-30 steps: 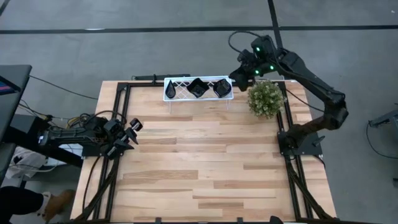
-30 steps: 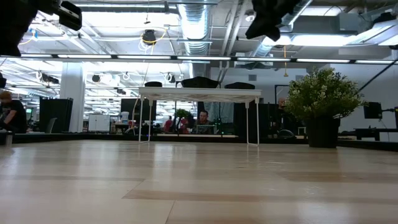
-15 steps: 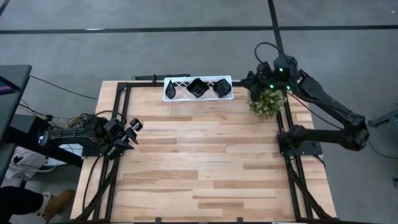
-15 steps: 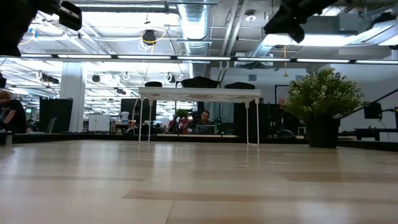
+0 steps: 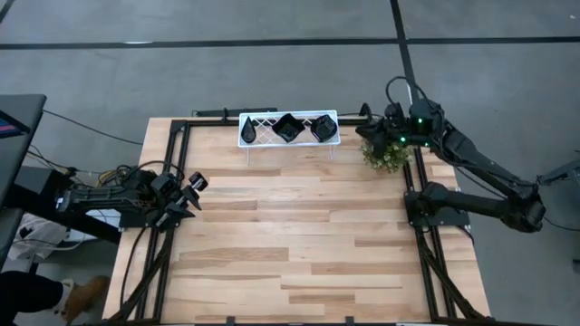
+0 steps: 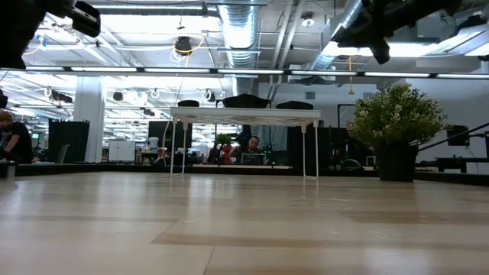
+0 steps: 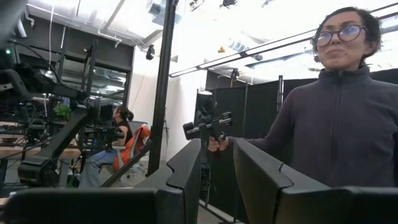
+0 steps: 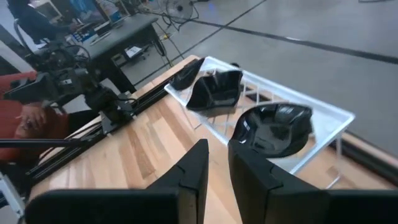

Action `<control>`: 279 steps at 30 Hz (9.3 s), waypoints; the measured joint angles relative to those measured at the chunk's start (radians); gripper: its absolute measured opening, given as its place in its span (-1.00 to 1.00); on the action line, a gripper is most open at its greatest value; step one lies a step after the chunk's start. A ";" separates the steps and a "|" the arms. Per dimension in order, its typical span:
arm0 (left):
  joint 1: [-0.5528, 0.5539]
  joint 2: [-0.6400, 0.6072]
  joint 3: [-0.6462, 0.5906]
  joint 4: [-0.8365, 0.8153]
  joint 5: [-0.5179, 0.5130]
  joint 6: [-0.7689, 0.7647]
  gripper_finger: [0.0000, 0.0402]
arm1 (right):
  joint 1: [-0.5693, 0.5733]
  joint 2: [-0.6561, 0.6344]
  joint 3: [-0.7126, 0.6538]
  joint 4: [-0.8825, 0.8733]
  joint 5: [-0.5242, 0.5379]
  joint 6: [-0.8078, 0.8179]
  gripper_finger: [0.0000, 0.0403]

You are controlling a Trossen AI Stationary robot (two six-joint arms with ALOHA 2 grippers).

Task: Pick & Place Mini shaped plates
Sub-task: Return to Home Position

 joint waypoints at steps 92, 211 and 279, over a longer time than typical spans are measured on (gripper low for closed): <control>0.000 0.161 0.000 -0.024 -0.088 -0.006 -0.52 | 0.584 -0.761 -0.685 0.173 0.384 -0.001 -0.71; 0.001 0.031 0.000 -0.155 0.086 -0.003 -0.52 | 0.584 -0.761 -0.685 0.150 0.381 0.009 -0.71; 0.001 -0.067 0.000 -0.148 0.085 -0.003 -0.52 | 0.584 -0.761 -0.685 0.150 0.381 0.009 -0.71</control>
